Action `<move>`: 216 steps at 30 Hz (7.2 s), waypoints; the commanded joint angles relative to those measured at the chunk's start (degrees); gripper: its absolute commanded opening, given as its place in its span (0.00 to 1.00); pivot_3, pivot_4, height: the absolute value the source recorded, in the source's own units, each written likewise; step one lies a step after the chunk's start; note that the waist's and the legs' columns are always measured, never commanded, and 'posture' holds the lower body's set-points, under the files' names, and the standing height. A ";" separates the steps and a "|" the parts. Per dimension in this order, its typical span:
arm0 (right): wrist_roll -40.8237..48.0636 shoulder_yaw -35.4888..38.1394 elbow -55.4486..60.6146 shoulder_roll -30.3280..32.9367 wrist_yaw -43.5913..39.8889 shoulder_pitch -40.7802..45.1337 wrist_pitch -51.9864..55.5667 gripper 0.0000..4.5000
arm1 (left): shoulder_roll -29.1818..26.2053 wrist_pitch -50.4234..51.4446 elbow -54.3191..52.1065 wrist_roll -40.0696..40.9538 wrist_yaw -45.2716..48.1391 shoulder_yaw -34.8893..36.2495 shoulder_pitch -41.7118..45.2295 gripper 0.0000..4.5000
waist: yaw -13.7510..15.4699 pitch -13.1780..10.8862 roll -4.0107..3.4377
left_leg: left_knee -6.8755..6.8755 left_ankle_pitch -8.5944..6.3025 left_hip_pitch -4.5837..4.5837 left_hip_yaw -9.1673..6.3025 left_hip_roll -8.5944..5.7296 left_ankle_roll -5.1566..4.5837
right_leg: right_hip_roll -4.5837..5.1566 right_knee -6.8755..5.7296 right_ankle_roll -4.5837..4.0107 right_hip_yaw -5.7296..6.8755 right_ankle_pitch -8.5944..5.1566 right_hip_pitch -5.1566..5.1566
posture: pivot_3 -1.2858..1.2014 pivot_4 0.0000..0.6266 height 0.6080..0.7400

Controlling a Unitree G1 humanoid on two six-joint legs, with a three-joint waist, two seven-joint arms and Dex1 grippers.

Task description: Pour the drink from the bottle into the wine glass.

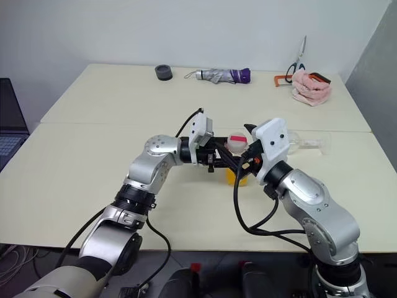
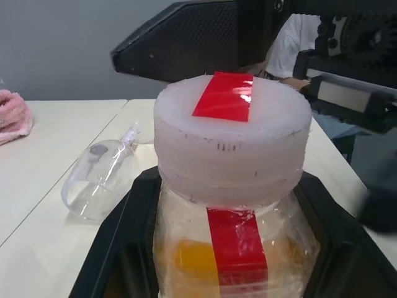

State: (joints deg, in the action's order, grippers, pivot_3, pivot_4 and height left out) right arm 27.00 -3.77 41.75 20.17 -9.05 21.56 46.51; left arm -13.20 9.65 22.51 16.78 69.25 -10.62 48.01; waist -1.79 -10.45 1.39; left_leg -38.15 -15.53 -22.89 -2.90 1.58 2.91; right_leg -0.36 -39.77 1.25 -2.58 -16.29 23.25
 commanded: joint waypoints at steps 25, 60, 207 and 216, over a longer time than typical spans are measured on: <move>4.87 -0.77 -29.28 14.78 -47.44 15.53 -15.06 0.42 | -1.77 -0.07 -1.12 2.07 3.43 1.81 4.06 0.49 | -0.09 -0.04 -0.06 | 0.01 0.00 0.02 -0.02 0.00 -0.03 | -0.02 0.03 -0.02 0.06 -0.01 0.00 | 0.52 0.24 1.00; -11.53 -4.82 -0.88 -3.74 0.05 1.94 -2.58 0.86 | -0.01 -2.29 4.91 -0.53 1.79 1.91 5.88 0.49 | -0.10 -0.06 -0.10 | 0.05 0.02 -0.02 -0.08 0.02 0.01 | -0.05 -0.08 -0.09 0.03 -0.06 0.05 | 0.52 0.24 1.00; -8.65 6.06 -1.02 11.75 -19.01 -4.67 -11.98 0.86 | -2.43 -4.38 4.87 -1.72 6.69 0.61 5.44 0.49 | -0.04 -0.13 -0.21 | 0.04 0.01 -0.02 -0.13 0.01 -0.01 | -0.09 -0.14 -0.19 0.05 -0.12 0.05 | 0.52 0.24 1.00; -3.07 8.94 0.81 14.70 -22.57 -6.47 -9.24 0.86 | -2.20 -5.07 5.59 -1.84 6.20 0.79 5.80 0.49 | 0.00 -0.13 -0.21 | 0.04 0.01 -0.02 -0.13 0.01 -0.02 | -0.09 -0.14 -0.19 0.05 -0.12 0.05 | 0.52 0.24 1.00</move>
State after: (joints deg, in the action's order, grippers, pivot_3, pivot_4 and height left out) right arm 22.17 2.95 40.14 34.02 -30.67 15.20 37.02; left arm -15.60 5.80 29.15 14.44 75.62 -10.91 52.50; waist -1.79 -10.58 1.17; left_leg -38.11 -15.52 -22.92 -3.03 1.58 2.90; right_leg -0.45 -39.90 1.06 -2.53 -16.40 23.30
